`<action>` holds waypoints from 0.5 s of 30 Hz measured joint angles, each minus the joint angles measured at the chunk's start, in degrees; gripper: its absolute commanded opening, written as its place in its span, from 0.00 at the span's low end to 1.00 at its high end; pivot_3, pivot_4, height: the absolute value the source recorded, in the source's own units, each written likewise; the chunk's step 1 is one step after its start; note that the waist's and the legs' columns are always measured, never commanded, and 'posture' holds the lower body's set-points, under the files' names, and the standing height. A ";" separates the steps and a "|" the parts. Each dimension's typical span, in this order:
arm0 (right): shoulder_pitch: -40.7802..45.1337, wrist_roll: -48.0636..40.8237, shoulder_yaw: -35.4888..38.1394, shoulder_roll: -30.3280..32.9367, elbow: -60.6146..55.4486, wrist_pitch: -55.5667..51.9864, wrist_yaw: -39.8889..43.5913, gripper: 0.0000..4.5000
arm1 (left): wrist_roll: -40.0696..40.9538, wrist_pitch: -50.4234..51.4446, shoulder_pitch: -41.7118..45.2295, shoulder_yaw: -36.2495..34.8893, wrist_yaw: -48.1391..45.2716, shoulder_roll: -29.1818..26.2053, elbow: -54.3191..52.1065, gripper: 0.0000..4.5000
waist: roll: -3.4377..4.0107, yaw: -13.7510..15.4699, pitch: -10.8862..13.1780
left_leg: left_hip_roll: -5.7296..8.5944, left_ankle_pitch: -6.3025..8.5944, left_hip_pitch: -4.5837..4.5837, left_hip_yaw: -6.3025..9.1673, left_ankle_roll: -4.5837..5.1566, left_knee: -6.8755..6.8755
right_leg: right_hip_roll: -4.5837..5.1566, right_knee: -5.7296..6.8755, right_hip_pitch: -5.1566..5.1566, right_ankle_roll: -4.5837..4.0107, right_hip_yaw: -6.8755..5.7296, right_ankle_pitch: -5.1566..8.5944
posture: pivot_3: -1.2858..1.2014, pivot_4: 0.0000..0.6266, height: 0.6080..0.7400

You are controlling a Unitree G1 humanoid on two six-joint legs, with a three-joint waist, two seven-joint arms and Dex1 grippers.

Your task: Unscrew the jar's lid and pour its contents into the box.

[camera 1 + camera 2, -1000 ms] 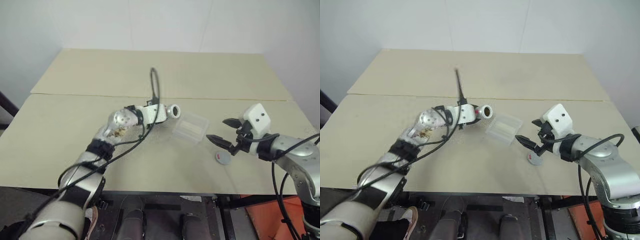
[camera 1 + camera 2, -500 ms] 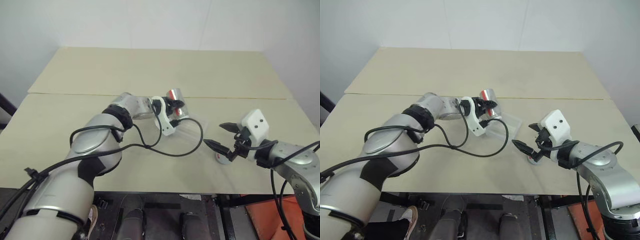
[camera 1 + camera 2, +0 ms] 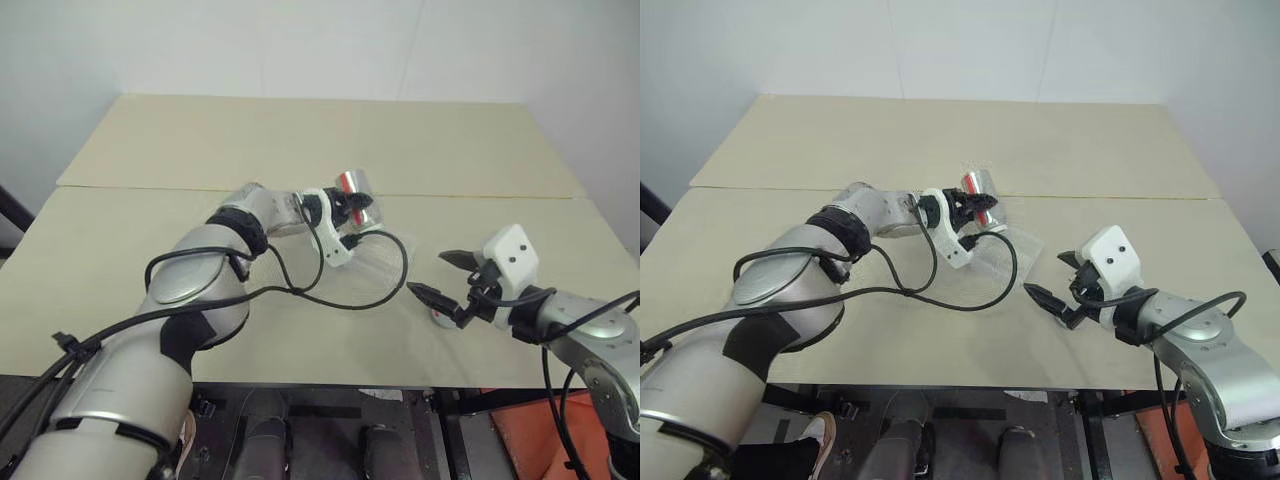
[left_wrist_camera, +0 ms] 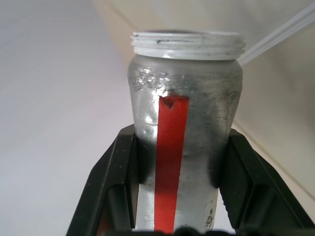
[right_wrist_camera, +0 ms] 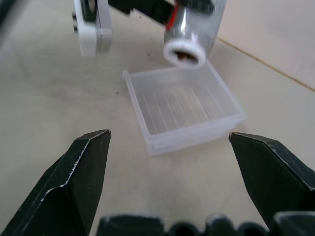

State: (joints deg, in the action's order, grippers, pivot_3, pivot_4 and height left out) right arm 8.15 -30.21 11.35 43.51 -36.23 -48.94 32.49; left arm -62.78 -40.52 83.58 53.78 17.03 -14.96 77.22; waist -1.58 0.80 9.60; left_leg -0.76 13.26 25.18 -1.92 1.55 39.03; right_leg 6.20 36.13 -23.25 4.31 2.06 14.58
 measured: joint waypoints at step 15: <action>0.83 0.74 -1.11 -0.33 2.22 1.62 0.83 0.99 | 58.45 18.24 -19.48 -47.31 -65.41 2.57 -12.63 0.42 | 0.06 -0.55 -0.04 | -0.01 -0.03 -0.02 0.09 0.03 0.37 | 0.00 0.68 0.07 -0.01 -0.07 0.00 | 0.52 0.24 1.00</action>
State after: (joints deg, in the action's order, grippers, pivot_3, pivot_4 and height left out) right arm 8.98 -29.47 10.23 43.18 -34.02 -47.31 33.32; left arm -4.33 -22.28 64.10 6.47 -48.37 -12.38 64.59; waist -1.52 0.25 9.56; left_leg -0.78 13.23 25.16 -1.83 1.58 39.40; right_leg 6.20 36.81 -23.18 4.31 2.00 14.58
